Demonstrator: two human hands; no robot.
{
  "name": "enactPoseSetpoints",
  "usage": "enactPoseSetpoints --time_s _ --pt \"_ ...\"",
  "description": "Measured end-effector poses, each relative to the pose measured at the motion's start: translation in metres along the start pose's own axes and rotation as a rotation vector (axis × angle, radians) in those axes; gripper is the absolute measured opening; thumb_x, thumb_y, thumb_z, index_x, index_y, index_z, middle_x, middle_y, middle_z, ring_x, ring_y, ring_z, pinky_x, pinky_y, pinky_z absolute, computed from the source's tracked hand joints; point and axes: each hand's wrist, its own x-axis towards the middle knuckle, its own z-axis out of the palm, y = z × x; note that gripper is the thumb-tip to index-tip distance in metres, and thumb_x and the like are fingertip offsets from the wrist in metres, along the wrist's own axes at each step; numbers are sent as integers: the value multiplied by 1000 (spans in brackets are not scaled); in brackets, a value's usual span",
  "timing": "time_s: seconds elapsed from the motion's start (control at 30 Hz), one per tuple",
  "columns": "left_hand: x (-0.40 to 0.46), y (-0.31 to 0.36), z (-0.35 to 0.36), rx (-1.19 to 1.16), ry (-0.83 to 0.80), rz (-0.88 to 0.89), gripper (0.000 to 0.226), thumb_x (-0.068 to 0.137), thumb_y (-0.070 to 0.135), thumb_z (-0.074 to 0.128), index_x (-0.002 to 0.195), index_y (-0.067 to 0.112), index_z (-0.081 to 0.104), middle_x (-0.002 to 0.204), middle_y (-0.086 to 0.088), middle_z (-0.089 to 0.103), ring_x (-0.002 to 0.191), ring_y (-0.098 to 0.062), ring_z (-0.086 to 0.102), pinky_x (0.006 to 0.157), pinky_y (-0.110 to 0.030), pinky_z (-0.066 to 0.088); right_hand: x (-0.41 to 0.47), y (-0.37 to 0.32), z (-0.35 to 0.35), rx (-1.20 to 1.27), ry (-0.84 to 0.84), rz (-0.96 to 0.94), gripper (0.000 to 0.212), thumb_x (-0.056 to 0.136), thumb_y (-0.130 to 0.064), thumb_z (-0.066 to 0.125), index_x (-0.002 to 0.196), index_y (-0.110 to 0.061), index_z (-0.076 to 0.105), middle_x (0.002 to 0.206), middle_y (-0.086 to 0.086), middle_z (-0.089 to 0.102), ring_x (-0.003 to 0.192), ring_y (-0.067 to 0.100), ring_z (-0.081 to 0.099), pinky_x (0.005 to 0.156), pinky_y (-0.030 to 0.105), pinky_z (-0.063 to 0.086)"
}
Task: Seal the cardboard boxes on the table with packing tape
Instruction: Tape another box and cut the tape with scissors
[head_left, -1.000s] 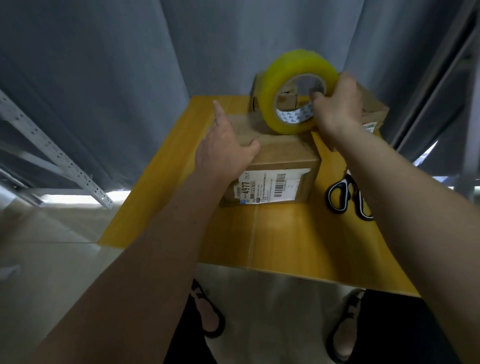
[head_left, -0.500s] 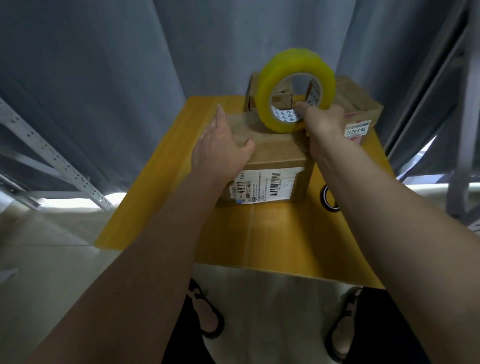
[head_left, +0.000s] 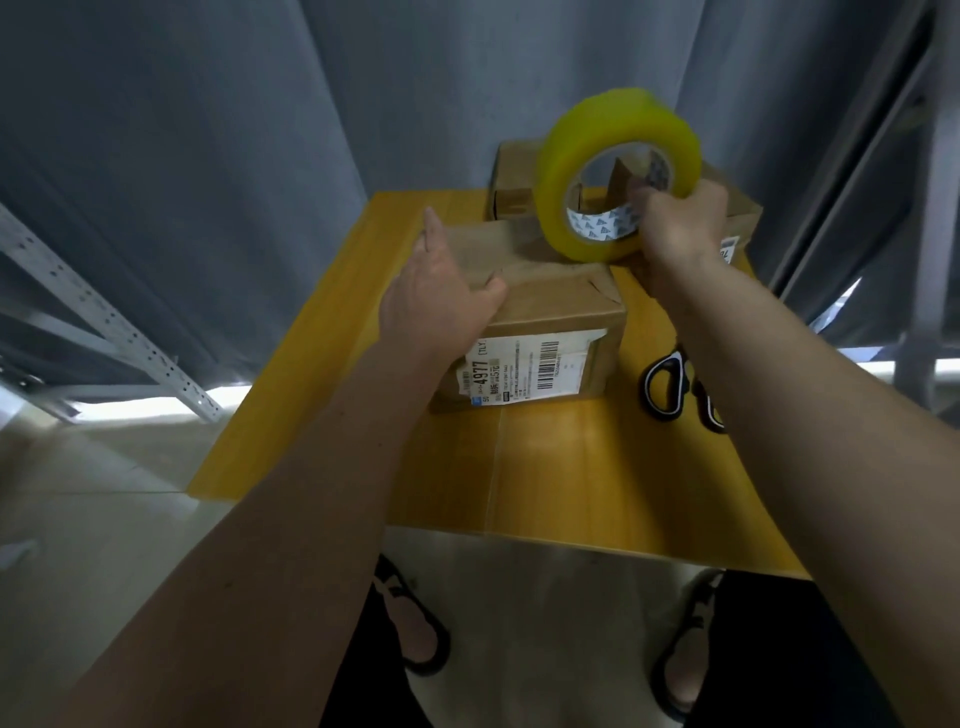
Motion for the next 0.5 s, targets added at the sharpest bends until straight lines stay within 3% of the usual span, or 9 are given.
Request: enactPoseSetpoints --time_s 0.17,0.23,0.3,0.37,0.5 --pt "0 0 -1 -2 -1 4 100 84 56 58 154 13 0 154 -3 36 134 -21 43 97 -35 42 5 0 -10 -58 7 -100 20 92 -14 59 77 -26 54 90 1 62 79 12 59 70 22 51" --pt "1 1 -1 6 -2 2 100 84 56 57 155 13 0 154 -3 35 133 -21 44 96 -35 43 4 0 -12 -32 7 -90 22 92 -15 60 77 -29 54 88 -3 61 80 10 58 74 24 53" --pt "1 1 -1 22 -9 4 98 85 56 56 155 13 1 154 -4 35 134 -22 43 97 -36 42 3 3 -11 29 20 -33 10 90 -17 64 85 -25 58 86 -7 62 84 12 62 83 30 55" --pt "1 2 -1 46 -16 18 95 87 55 54 155 13 3 154 -6 34 135 -23 42 98 -36 42 2 8 -7 188 20 119 11 84 -19 71 86 -20 61 92 1 68 88 19 68 84 38 58" --pt "-1 4 -3 82 -36 38 87 90 54 50 154 12 8 157 -9 27 139 -25 36 104 -39 38 -3 11 4 452 -63 440 49 76 -20 80 118 -9 58 110 11 70 95 25 69 83 40 58"
